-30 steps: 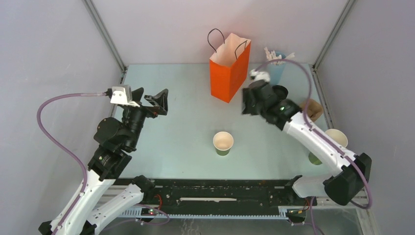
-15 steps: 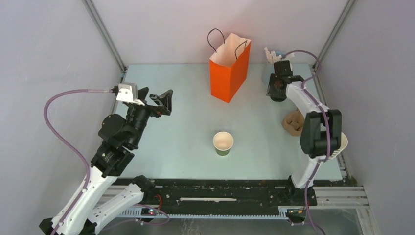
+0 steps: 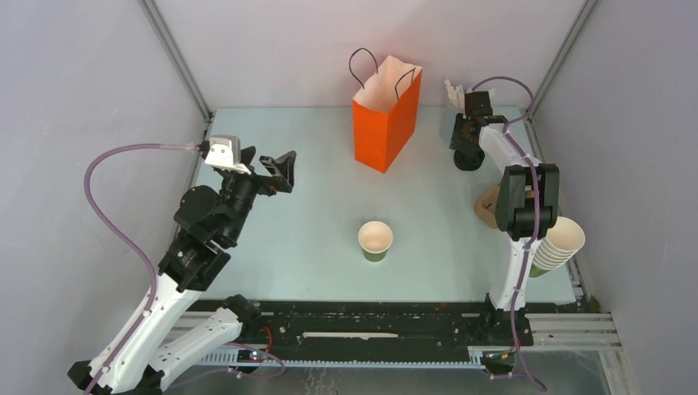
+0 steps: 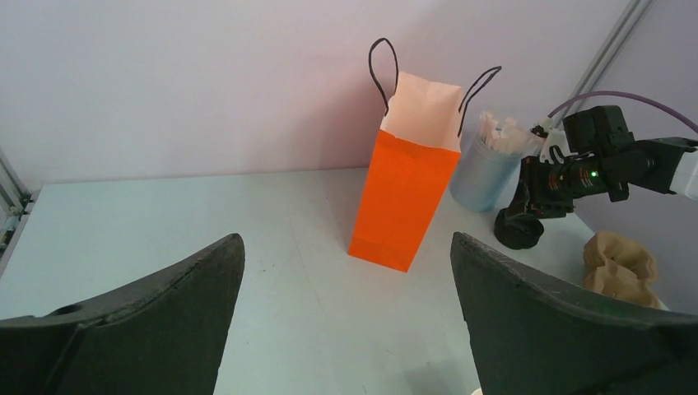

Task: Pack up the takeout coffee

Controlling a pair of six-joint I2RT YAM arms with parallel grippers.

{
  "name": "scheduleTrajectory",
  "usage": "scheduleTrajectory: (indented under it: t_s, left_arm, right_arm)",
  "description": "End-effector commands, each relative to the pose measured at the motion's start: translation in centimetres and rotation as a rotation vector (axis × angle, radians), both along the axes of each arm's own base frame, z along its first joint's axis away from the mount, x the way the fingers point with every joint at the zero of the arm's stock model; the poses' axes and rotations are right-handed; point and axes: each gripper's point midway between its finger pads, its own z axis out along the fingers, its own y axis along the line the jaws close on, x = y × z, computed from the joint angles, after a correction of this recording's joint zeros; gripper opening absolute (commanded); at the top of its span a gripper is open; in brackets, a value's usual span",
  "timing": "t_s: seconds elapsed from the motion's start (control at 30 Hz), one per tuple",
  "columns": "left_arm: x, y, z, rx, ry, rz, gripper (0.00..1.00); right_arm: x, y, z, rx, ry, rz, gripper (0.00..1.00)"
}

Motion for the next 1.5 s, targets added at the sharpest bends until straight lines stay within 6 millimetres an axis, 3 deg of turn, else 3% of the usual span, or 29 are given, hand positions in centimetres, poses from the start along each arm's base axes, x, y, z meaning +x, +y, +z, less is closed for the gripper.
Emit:
scheduleTrajectory:
  t_s: [0.0,0.17,0.33,0.37,0.67,0.93,1.47]
  left_arm:
    - [-0.1,-0.1,1.3,-0.015,-0.025,-0.015,1.0]
    - [0.1,-0.3,1.0,-0.011,-0.016,-0.015,1.0]
    - [0.2,-0.4,0.9,-0.009,-0.013,-0.016,1.0]
    - [0.2,-0.4,0.9,-0.008,-0.011,-0.016,1.0]
    - [0.2,-0.5,0.8,-0.006,-0.009,-0.019,1.0]
    - [0.3,-0.6,0.7,-0.004,-0.007,-0.022,1.0]
    - [0.4,-0.7,0.6,-0.003,-0.002,-0.025,1.0]
  right_arm:
    - [1.1,-0.8,-0.5,0.049,-0.005,0.01,0.42]
    - [1.4,-1.2,-1.6,0.068,0.007,0.006,0.39]
    - [1.7,-0.2,-2.3,0.114,0.015,0.031,0.36]
    - [1.8,-1.2,-2.4,0.117,0.015,0.012,0.35]
    - [2.3,-1.7,-2.5,0.148,0.008,0.003,0.34]
    - [2.3,-1.8,-2.7,0.155,0.012,0.002,0.24]
    - [2.3,-1.7,-1.2,0.161,-0.015,0.005,0.12]
